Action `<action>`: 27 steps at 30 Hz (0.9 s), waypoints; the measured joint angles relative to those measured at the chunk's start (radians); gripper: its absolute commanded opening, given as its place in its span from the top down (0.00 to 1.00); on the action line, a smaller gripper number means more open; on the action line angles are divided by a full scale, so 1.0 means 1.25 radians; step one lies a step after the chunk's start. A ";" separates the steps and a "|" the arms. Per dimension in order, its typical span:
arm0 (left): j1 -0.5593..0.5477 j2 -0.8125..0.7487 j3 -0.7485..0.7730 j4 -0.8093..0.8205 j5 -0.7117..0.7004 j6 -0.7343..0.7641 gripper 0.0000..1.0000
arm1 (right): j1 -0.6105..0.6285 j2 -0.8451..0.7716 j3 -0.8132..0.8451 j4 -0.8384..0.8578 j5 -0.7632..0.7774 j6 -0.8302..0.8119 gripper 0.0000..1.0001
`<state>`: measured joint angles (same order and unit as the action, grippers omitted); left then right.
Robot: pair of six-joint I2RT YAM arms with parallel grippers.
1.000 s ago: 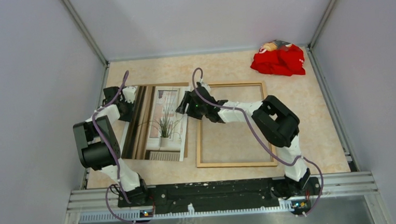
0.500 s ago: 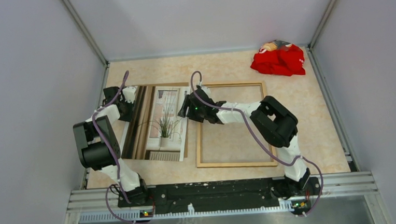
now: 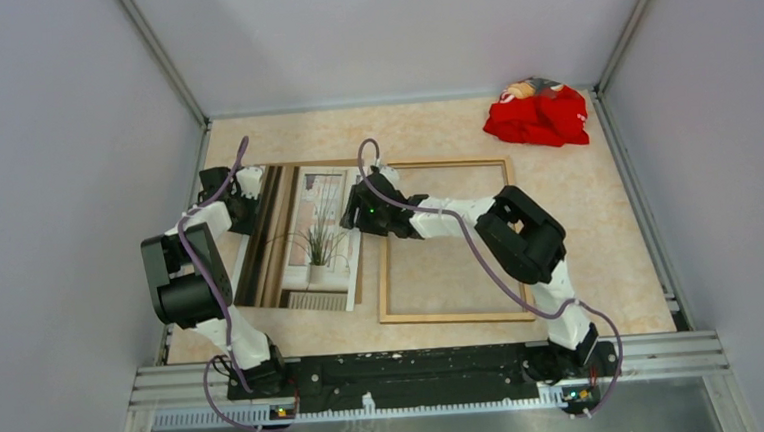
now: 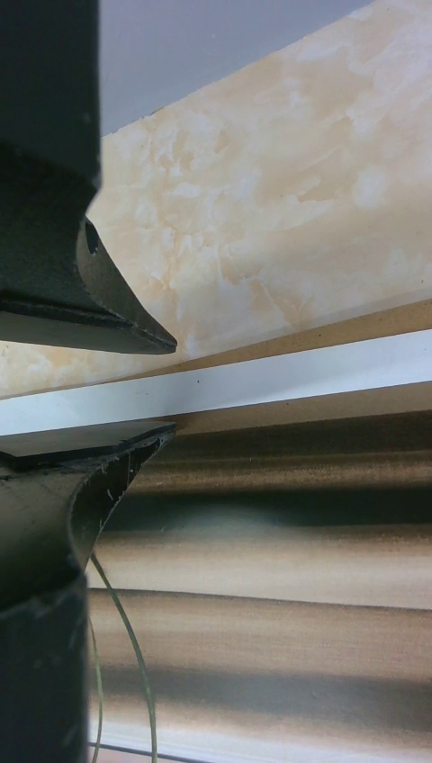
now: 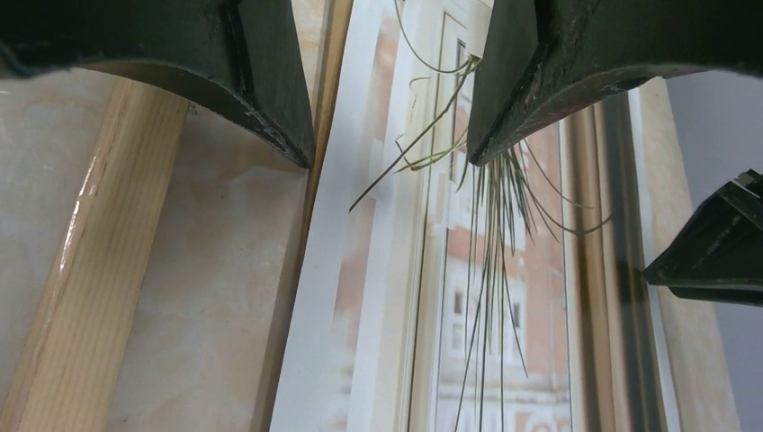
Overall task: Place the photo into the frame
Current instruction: Pick up the photo at the center of the board.
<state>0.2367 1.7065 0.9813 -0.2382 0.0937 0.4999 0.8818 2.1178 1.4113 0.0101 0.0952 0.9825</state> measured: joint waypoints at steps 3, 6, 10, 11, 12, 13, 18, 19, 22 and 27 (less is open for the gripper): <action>0.000 0.000 0.000 0.000 0.000 0.000 0.60 | 0.009 0.003 0.014 -0.021 0.016 -0.017 0.37; 0.000 0.000 0.000 0.000 0.000 0.000 0.60 | 0.017 0.003 0.026 -0.042 0.031 -0.035 0.37; 0.000 0.000 0.000 0.000 0.002 0.000 0.60 | 0.028 0.003 0.047 -0.071 0.045 -0.057 0.37; 0.000 0.000 0.000 0.000 0.003 0.000 0.60 | 0.032 0.004 0.056 -0.076 0.050 -0.063 0.37; 0.000 0.000 0.000 0.000 0.003 0.000 0.60 | 0.036 0.004 0.066 -0.088 0.053 -0.070 0.37; 0.000 0.001 0.000 0.000 0.005 0.000 0.60 | 0.040 0.006 0.079 -0.097 0.056 -0.077 0.37; 0.000 0.002 0.000 0.001 0.006 0.000 0.61 | 0.054 0.018 0.119 -0.112 0.062 -0.100 0.37; 0.000 0.002 0.000 0.001 0.007 0.000 0.61 | 0.054 0.018 0.119 -0.114 0.062 -0.101 0.37; 0.000 0.002 0.000 0.001 0.008 0.000 0.61 | 0.054 0.020 0.118 -0.116 0.061 -0.099 0.37; 0.000 0.002 0.000 0.001 0.010 0.001 0.61 | 0.052 0.018 0.070 -0.054 0.058 -0.079 0.38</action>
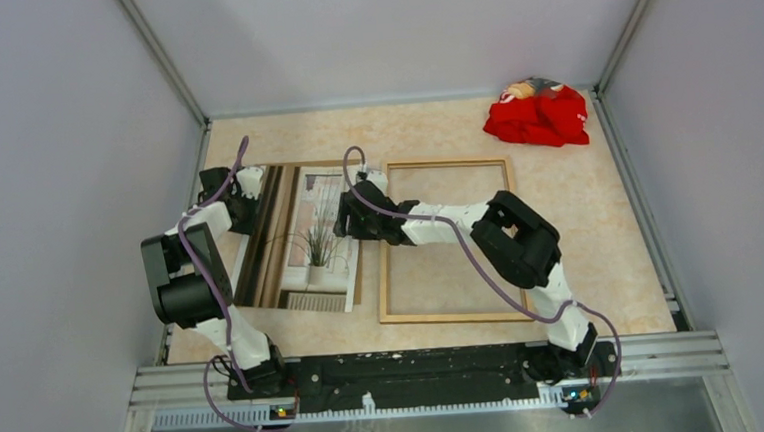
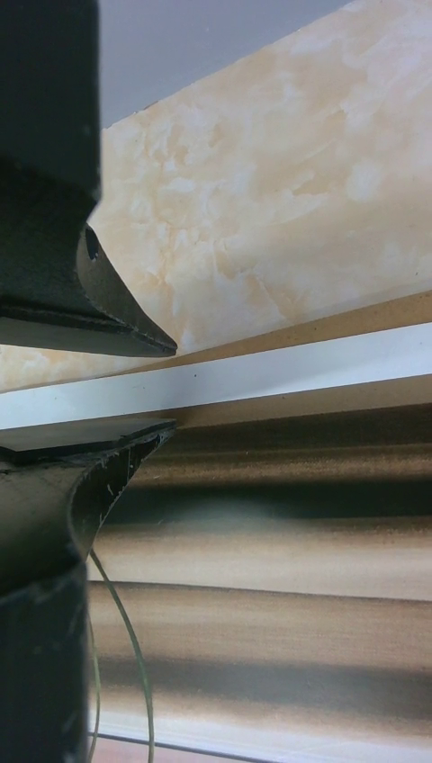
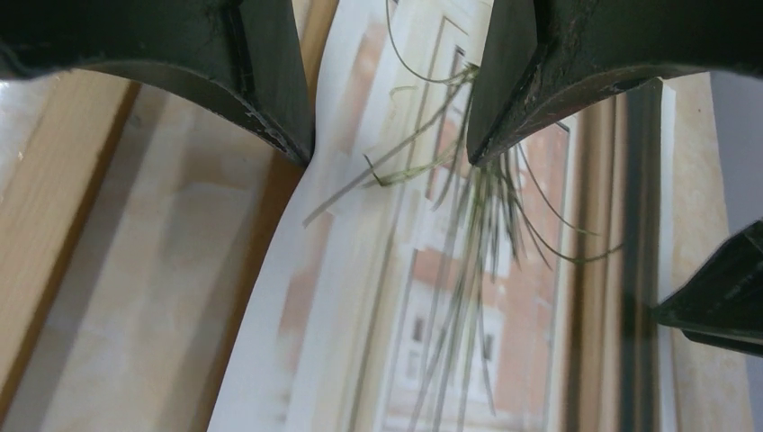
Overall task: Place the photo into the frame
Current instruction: Pick up the photo at the center of the board.
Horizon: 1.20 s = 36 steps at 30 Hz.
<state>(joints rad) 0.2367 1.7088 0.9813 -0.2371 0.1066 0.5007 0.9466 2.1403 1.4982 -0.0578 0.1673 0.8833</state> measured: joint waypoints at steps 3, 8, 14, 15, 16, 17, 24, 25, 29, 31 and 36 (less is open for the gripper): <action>0.000 0.000 -0.002 0.002 0.001 0.000 0.61 | -0.010 -0.016 -0.065 0.063 -0.009 0.032 0.38; 0.000 0.000 -0.003 0.004 0.002 0.000 0.62 | -0.040 -0.037 -0.145 0.171 -0.060 0.095 0.39; 0.000 0.000 -0.003 0.004 0.003 0.000 0.62 | -0.064 -0.039 -0.200 0.279 -0.104 0.143 0.43; 0.000 0.000 -0.003 0.004 0.004 0.000 0.62 | -0.067 -0.039 -0.211 0.301 -0.114 0.151 0.45; 0.000 0.000 -0.003 0.004 0.004 0.000 0.63 | -0.070 -0.039 -0.221 0.317 -0.122 0.158 0.46; 0.000 0.000 -0.003 0.004 0.004 0.000 0.63 | -0.074 -0.039 -0.227 0.329 -0.129 0.165 0.47; 0.000 0.000 -0.003 0.004 0.007 0.003 0.64 | -0.085 -0.035 -0.247 0.423 -0.195 0.213 0.51; 0.000 0.000 -0.003 0.004 0.007 0.003 0.64 | -0.085 -0.033 -0.247 0.439 -0.204 0.219 0.51; 0.000 0.000 -0.003 0.003 0.009 0.004 0.64 | -0.085 -0.013 -0.243 0.490 -0.245 0.244 0.55; 0.000 0.000 -0.003 0.003 0.010 0.005 0.65 | -0.085 -0.002 -0.236 0.488 -0.258 0.248 0.63; 0.000 0.000 -0.003 0.002 0.013 0.006 0.62 | -0.084 0.000 -0.233 0.467 -0.259 0.242 0.88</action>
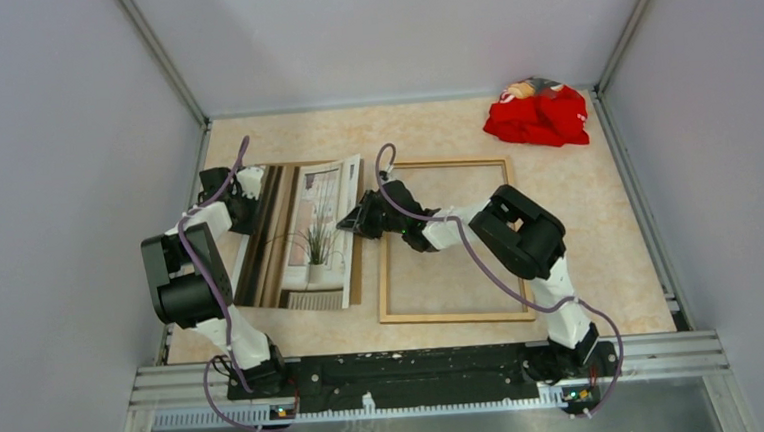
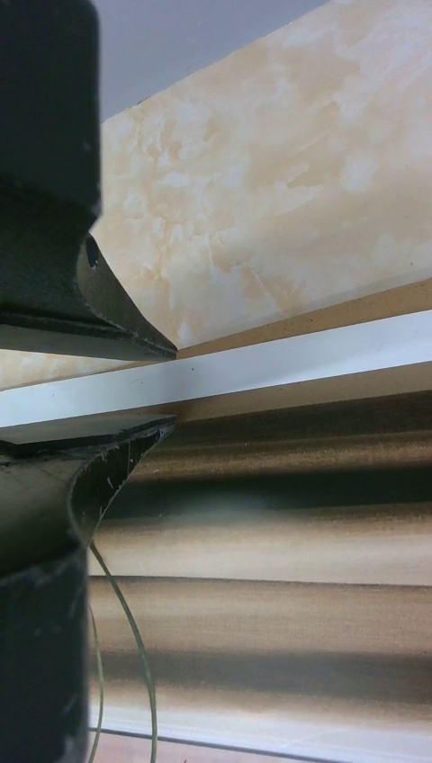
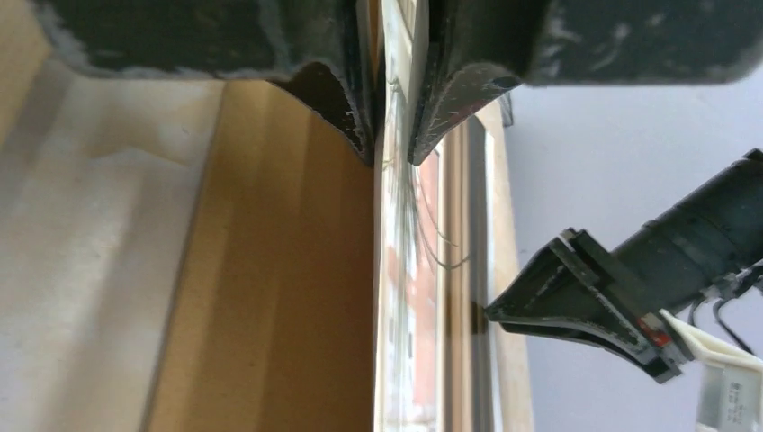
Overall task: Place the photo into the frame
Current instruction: Pick up the photo at the center of the board, then turn over the photo from the photo frame.
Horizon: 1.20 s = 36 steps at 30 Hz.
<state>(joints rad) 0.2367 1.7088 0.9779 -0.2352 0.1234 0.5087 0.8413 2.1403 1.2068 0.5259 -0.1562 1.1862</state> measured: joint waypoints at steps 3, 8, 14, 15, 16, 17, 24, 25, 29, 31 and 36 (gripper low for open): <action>0.004 0.001 0.009 -0.017 0.016 0.001 0.48 | 0.000 -0.008 0.002 -0.042 0.005 -0.031 1.00; 0.021 0.019 0.066 -0.117 0.067 -0.002 0.04 | -0.005 -0.078 0.021 -0.161 0.010 -0.114 1.00; 0.040 0.017 0.110 -0.233 0.113 -0.016 0.02 | -0.027 -0.290 0.064 -0.381 0.018 -0.255 1.00; 0.041 0.016 0.124 -0.251 0.121 -0.020 0.02 | -0.037 -0.338 0.076 -0.429 0.021 -0.282 1.00; 0.043 0.012 0.138 -0.266 0.127 -0.023 0.02 | -0.049 -0.384 0.088 -0.479 0.026 -0.307 1.00; 0.044 0.006 0.148 -0.275 0.133 -0.026 0.02 | -0.061 -0.427 0.097 -0.523 0.033 -0.330 1.00; 0.045 -0.057 0.163 -0.313 0.151 -0.027 0.02 | -0.140 -0.689 0.337 -0.987 0.212 -0.516 1.00; 0.045 -0.057 0.163 -0.317 0.153 -0.027 0.02 | -0.139 -0.705 0.377 -1.040 0.234 -0.533 1.00; 0.045 -0.059 0.162 -0.336 0.162 -0.027 0.02 | -0.136 -0.768 0.503 -1.255 0.325 -0.587 1.00; 0.045 -0.062 0.162 -0.340 0.168 -0.027 0.02 | -0.135 -0.787 0.516 -1.334 0.352 -0.596 1.00; 0.045 -0.078 0.161 -0.347 0.175 -0.025 0.02 | -0.059 -0.715 0.517 -1.464 0.427 -0.597 1.00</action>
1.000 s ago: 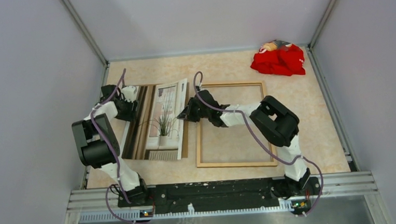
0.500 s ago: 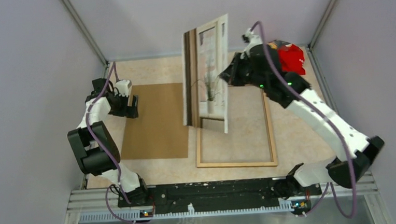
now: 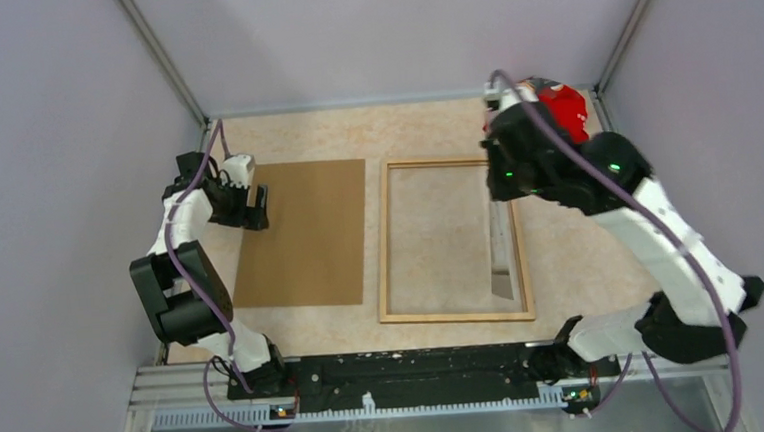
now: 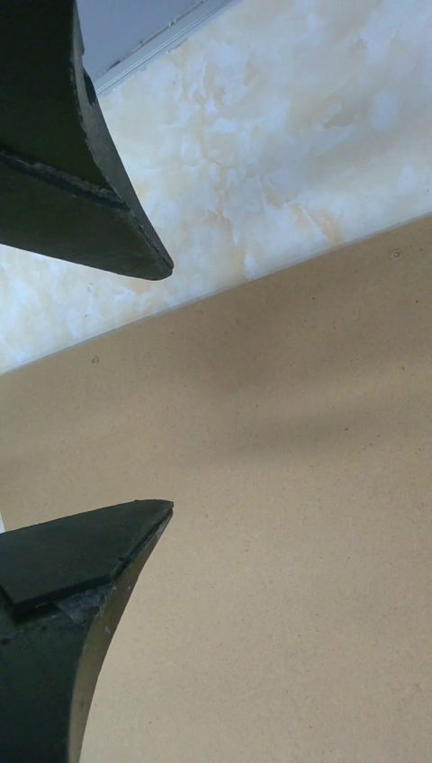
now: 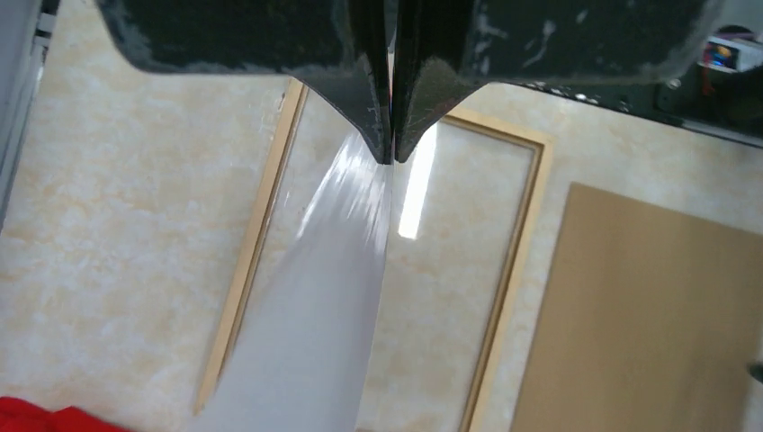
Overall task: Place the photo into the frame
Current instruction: Turn over the photo from the photo frame.
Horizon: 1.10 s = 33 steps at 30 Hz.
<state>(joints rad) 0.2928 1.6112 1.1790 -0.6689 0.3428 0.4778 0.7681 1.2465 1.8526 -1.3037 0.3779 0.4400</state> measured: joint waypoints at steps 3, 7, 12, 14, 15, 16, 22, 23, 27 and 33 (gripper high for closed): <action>0.000 -0.017 -0.013 0.002 -0.005 0.006 0.02 | 0.081 0.114 0.007 -0.035 0.043 0.005 1.00; 0.000 -0.037 -0.035 0.002 -0.015 0.012 0.02 | 0.140 0.278 0.010 -0.040 0.072 0.008 1.00; 0.000 -0.038 -0.047 0.002 -0.015 0.012 0.02 | 0.152 0.329 -0.063 0.027 0.058 0.030 1.00; 0.000 -0.038 -0.049 0.002 -0.015 0.012 0.02 | 0.152 0.328 -0.107 0.081 0.051 0.060 1.00; 0.000 -0.038 -0.051 0.003 -0.015 0.012 0.02 | 0.152 0.328 -0.128 0.110 0.047 0.078 1.00; 0.000 -0.038 -0.052 0.003 -0.015 0.012 0.02 | 0.152 0.328 -0.143 0.131 0.044 0.094 1.00; 0.000 -0.043 -0.069 0.012 -0.019 0.016 0.02 | 0.152 0.360 -0.177 0.231 0.029 0.233 1.00; 0.000 -0.045 -0.072 0.012 -0.021 0.016 0.02 | 0.152 0.374 -0.171 0.233 0.030 0.258 1.00; 0.000 -0.047 -0.083 0.019 -0.027 0.019 0.02 | 0.152 0.457 -0.113 0.218 0.039 0.350 1.00; 0.000 -0.047 -0.086 0.024 -0.039 0.020 0.02 | 0.152 0.529 -0.082 0.198 0.065 0.473 1.00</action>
<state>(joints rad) 0.2928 1.5528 1.0714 -0.6384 0.2939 0.5022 0.9585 1.9083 1.7504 -1.0565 0.4591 1.0313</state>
